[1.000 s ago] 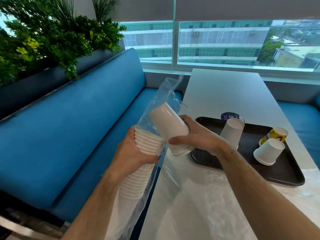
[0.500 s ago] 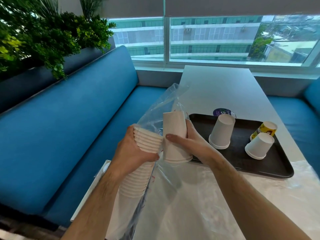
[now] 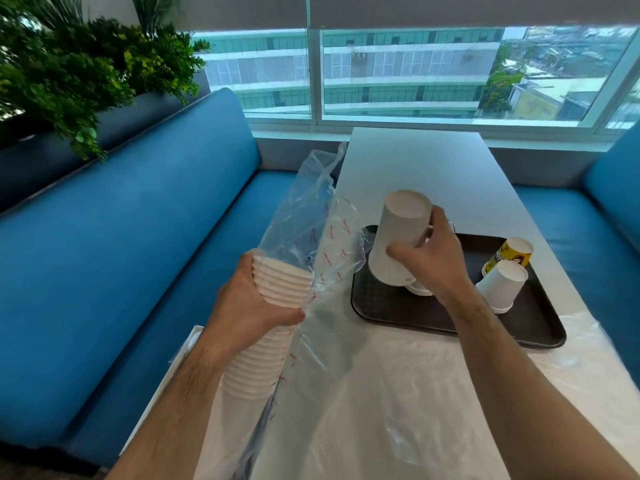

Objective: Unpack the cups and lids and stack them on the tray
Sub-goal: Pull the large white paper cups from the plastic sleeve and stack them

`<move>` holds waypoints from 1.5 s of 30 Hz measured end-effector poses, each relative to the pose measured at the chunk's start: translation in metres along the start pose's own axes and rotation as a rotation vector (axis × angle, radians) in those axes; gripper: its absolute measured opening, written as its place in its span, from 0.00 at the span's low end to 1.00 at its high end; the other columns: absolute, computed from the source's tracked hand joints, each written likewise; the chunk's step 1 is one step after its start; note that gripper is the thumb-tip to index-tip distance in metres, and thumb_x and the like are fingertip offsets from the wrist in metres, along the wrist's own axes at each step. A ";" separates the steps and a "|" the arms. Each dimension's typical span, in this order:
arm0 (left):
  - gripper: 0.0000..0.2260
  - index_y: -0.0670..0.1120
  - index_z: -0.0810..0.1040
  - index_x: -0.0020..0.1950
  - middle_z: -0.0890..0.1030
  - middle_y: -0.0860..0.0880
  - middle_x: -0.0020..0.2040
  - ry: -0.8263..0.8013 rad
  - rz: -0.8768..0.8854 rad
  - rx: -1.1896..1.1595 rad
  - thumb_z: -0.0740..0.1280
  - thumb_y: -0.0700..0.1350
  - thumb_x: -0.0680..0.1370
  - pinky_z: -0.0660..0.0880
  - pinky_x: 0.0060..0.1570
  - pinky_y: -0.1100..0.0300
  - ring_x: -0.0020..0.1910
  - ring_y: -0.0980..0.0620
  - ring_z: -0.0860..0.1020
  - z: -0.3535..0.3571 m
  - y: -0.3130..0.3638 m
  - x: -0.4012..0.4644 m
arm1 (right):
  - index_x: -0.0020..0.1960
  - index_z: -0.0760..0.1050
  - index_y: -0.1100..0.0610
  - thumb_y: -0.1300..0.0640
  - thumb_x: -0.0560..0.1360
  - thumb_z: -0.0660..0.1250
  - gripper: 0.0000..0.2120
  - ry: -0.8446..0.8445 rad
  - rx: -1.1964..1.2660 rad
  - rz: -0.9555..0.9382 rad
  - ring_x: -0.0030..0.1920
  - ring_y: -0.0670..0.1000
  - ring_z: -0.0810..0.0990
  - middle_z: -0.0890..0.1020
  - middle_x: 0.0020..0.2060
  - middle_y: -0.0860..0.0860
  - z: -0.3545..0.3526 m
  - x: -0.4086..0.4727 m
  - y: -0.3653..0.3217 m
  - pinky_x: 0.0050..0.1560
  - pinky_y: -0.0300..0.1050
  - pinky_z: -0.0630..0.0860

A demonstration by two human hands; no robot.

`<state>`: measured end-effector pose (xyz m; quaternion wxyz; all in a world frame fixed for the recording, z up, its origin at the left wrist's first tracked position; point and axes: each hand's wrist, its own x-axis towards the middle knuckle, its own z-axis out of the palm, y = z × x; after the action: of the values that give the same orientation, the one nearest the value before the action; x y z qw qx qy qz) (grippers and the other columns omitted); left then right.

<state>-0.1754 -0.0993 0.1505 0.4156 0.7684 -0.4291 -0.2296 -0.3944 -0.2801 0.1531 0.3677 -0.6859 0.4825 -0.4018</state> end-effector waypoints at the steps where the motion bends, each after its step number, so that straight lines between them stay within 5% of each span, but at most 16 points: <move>1: 0.40 0.57 0.67 0.63 0.79 0.54 0.53 -0.002 0.003 0.002 0.85 0.47 0.57 0.79 0.48 0.53 0.51 0.53 0.79 0.001 0.000 0.001 | 0.70 0.67 0.52 0.50 0.59 0.75 0.41 0.034 -0.011 -0.013 0.59 0.53 0.75 0.75 0.58 0.47 -0.005 0.004 0.000 0.58 0.51 0.75; 14: 0.40 0.56 0.67 0.63 0.79 0.54 0.53 -0.011 0.018 -0.004 0.85 0.46 0.58 0.78 0.47 0.55 0.52 0.53 0.79 0.005 -0.002 0.010 | 0.70 0.68 0.50 0.55 0.56 0.72 0.41 0.135 0.031 0.049 0.61 0.53 0.74 0.77 0.62 0.48 -0.047 0.039 0.020 0.61 0.57 0.77; 26: 0.42 0.54 0.68 0.65 0.79 0.53 0.54 -0.014 0.028 -0.018 0.86 0.44 0.57 0.75 0.45 0.61 0.52 0.54 0.79 0.008 0.000 0.012 | 0.69 0.64 0.46 0.71 0.65 0.72 0.39 -0.069 0.051 0.194 0.61 0.58 0.72 0.74 0.60 0.52 -0.024 0.050 0.062 0.59 0.53 0.75; 45: 0.42 0.54 0.67 0.65 0.78 0.53 0.54 -0.015 0.010 0.002 0.86 0.45 0.57 0.76 0.45 0.60 0.52 0.54 0.78 0.004 0.000 0.005 | 0.65 0.66 0.42 0.73 0.62 0.69 0.39 -0.184 0.117 0.335 0.61 0.57 0.72 0.76 0.55 0.48 0.009 0.030 0.085 0.55 0.50 0.73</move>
<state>-0.1756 -0.1057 0.1477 0.4127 0.7649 -0.4363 -0.2329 -0.4106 -0.3299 0.0795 0.5114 -0.6073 0.5300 -0.2980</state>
